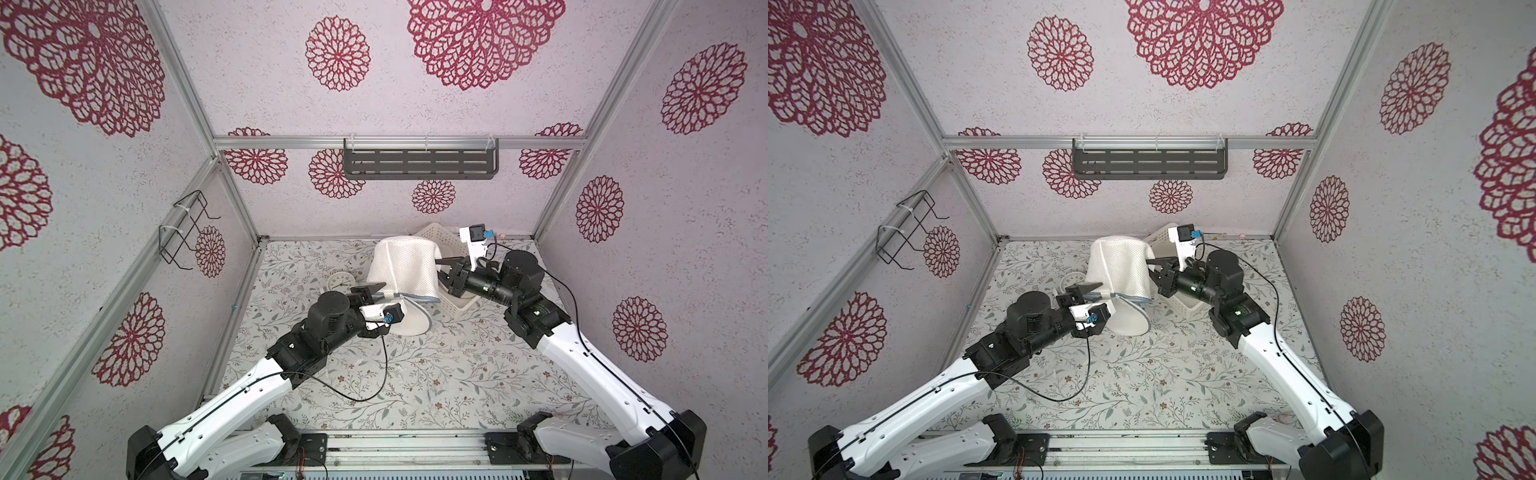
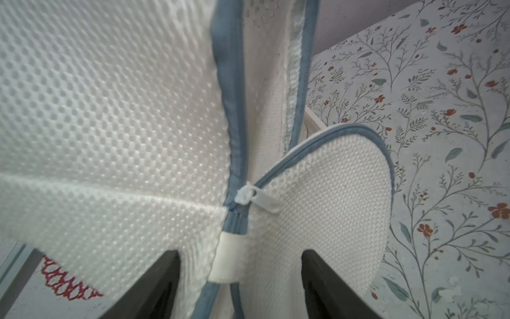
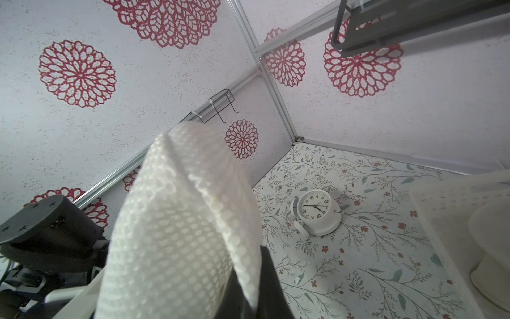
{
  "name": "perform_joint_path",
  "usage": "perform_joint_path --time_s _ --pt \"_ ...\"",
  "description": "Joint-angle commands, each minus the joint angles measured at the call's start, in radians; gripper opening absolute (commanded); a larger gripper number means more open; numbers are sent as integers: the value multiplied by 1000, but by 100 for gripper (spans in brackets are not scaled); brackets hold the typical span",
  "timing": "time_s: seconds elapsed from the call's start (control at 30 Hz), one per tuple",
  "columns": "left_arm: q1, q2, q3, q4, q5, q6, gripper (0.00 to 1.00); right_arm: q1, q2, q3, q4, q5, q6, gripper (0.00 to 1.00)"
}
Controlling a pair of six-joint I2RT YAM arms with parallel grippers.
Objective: Turn the laundry bag inside out
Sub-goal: Turn over the laundry bag, then zip the zipper on the laundry bag.
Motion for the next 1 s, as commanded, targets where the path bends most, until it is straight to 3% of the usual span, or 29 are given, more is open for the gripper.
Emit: perform_joint_path --time_s 0.0,0.07,0.17,0.43,0.57,0.73,0.83,0.87,0.97 --pt "-17 2 -10 93 -147 98 71 9 -10 41 53 -28 42 0" --pt "-16 -4 -16 99 -183 118 66 9 -14 44 43 -32 44 0" --pt "-17 -17 -27 108 -219 140 48 9 -18 47 28 -34 43 0" --pt "-17 -67 -30 77 -131 113 0 9 -25 47 -28 35 1 0" --pt "-17 -93 -11 38 -83 25 0 10 -19 31 -63 105 -24 0" --pt "-15 -84 25 -2 -69 -236 0 39 -5 -25 -95 224 -49 0" --pt "-16 -20 72 -100 -100 -376 0 60 7 -69 -97 289 -25 6" --pt "-17 -1 85 -120 -112 -413 0 64 12 -83 -101 313 -11 10" --pt "-17 35 111 -150 -143 -490 0 66 22 -111 -133 380 47 36"
